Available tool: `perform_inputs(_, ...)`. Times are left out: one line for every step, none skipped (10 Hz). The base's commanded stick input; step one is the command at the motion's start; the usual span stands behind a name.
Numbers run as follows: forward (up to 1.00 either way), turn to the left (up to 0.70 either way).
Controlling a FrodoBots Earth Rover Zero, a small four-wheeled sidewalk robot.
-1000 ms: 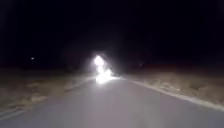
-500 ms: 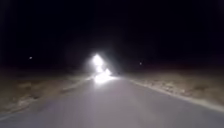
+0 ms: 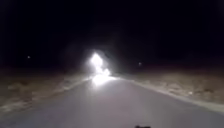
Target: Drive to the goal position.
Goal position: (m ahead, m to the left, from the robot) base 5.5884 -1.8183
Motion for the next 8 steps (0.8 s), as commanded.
perform_inputs(1.0, 0.16)
perform_inputs(1.0, 0.16)
perform_inputs(1.0, 0.16)
perform_inputs(1.0, 0.12)
perform_inputs(1.0, 0.09)
perform_inputs(1.0, 0.16)
perform_inputs(1.0, 0.16)
perform_inputs(1.0, 0.16)
